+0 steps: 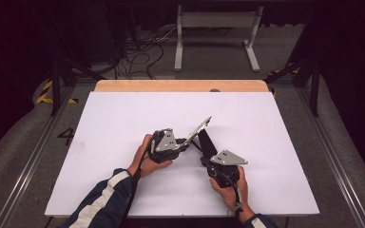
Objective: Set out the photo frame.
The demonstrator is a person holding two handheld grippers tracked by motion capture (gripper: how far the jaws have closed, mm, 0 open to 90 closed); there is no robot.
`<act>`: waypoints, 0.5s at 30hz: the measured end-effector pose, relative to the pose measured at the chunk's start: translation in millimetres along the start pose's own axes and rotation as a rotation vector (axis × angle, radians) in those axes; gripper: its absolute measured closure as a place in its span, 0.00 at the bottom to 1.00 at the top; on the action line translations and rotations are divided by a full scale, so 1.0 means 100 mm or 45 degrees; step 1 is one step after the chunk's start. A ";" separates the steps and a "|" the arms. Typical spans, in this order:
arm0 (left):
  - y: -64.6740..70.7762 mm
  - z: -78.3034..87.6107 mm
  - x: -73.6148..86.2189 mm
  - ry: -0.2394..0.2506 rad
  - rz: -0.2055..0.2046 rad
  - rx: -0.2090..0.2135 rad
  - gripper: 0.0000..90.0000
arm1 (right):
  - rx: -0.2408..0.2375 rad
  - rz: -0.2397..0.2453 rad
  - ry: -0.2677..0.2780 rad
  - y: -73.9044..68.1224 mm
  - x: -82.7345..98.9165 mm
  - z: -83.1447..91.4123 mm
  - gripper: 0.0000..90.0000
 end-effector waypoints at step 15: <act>-0.03 -0.07 0.06 -0.044 0.017 0.010 0.78 | 0.002 0.023 -0.063 -0.05 0.01 -0.10 1.00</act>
Point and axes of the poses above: each handheld gripper's, and its own axes: z roughly backward along the jaws, x roughly out of its underside, y roughly to its right, the point moved 2 cm from there along -z, roughly forward along the jaws, and after that the axes turned 2 degrees about -y, right-handed, at the moved point
